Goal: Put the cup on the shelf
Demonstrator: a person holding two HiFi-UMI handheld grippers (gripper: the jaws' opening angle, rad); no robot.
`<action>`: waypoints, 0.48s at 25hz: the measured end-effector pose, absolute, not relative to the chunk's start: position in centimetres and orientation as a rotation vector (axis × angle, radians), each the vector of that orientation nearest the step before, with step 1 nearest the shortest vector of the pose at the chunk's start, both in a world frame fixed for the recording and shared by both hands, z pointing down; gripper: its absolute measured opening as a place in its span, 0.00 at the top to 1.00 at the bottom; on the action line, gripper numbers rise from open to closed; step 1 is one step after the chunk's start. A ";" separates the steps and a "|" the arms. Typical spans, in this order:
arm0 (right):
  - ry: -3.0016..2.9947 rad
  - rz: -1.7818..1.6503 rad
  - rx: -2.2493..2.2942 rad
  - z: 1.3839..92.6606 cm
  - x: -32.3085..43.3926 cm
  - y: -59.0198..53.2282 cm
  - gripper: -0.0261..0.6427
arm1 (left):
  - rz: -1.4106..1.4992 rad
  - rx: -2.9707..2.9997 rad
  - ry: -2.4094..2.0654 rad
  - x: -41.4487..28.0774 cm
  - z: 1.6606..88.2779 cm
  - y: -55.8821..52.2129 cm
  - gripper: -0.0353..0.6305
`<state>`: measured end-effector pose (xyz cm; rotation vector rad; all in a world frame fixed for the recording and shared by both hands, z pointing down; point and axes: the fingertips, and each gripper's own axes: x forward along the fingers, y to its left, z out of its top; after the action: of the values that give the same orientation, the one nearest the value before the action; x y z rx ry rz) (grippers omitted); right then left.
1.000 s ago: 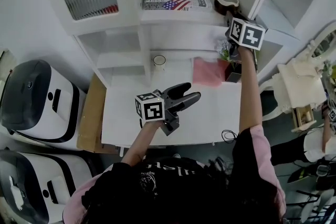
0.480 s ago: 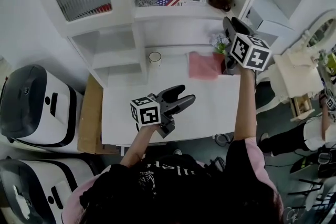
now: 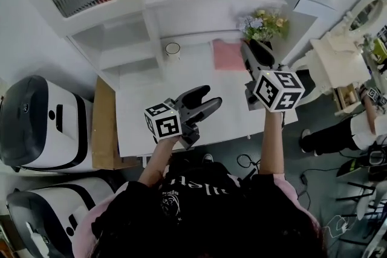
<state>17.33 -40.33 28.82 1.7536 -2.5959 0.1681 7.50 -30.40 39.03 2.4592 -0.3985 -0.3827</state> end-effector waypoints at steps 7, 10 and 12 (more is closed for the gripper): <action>-2.539 0.334 1.745 35.7 15.1 -35.6 0.78 | -0.323 2.484 -0.510 4.5 41.5 -30.0 0.57; -2.522 0.414 1.753 38.4 13.7 -33.4 0.78 | -0.323 2.464 -0.535 2.8 42.5 -29.8 0.63; -2.513 0.464 1.748 40.1 12.6 -32.0 0.78 | -0.322 2.452 -0.544 1.7 43.1 -29.4 0.66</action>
<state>12.59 -32.02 40.07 1.7477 -2.5133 0.4641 1.74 -29.44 43.13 2.4520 -0.5438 -0.3225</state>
